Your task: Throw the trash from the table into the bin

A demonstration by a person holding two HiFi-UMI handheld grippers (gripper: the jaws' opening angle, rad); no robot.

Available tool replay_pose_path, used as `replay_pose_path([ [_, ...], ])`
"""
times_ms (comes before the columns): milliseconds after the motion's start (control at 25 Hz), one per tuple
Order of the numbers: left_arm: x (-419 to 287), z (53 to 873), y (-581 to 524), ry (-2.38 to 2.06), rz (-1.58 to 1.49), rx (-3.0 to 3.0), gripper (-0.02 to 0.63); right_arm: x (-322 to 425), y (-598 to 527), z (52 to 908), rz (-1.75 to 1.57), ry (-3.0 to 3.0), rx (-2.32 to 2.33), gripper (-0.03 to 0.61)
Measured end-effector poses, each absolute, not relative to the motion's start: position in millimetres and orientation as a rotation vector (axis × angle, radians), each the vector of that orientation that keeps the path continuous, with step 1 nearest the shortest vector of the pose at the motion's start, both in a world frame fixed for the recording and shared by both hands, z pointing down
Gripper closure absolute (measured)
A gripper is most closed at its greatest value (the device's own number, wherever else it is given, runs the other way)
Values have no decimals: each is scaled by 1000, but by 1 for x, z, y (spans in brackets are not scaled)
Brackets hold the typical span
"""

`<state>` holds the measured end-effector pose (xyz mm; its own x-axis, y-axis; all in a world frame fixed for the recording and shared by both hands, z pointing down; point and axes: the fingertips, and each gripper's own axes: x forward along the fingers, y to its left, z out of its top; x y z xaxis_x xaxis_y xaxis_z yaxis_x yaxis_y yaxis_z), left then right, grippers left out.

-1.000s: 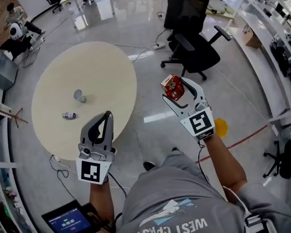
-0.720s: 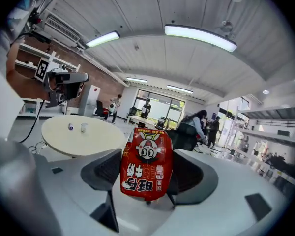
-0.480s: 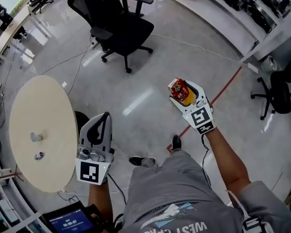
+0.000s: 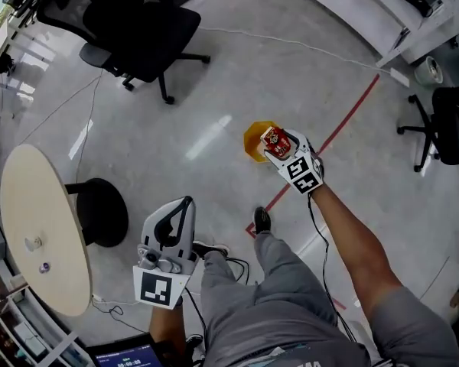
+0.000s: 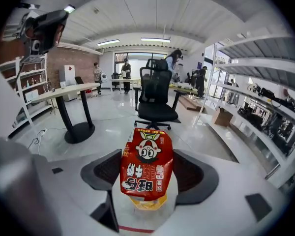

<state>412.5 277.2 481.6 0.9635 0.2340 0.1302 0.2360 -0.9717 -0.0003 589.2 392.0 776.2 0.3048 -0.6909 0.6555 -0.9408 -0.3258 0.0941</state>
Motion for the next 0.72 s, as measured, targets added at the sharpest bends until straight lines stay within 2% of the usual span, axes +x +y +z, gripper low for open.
replay_pose_path([
  [360,444,505,302,-334,-295,-3062,571,630,411,851,853,-1501,1998,267],
  [400,446,506,302,-332,-297,-3059,571,631,409,854,859,-1507,1990,226],
  [480,446,507,301,-327,-302,-3056,571,631,407,857,872,-1517,1987,191],
  [720,437,501,298,-301,-291,-3069,571,637,402,825,812,-1500,2062,190],
])
